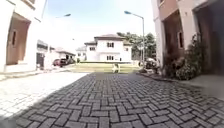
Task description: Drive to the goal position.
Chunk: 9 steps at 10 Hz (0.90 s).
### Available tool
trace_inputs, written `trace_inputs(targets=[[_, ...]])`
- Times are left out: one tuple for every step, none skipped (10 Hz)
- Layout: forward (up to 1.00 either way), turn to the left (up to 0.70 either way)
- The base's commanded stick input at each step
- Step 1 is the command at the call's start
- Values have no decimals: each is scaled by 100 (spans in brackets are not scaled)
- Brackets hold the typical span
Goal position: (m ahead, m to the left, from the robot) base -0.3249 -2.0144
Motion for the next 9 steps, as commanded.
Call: trace_inputs(targets=[[50,0],[50,0],[50,0],[50,0],[50,0],[50,0],[50,0],[50,0],[50,0]])
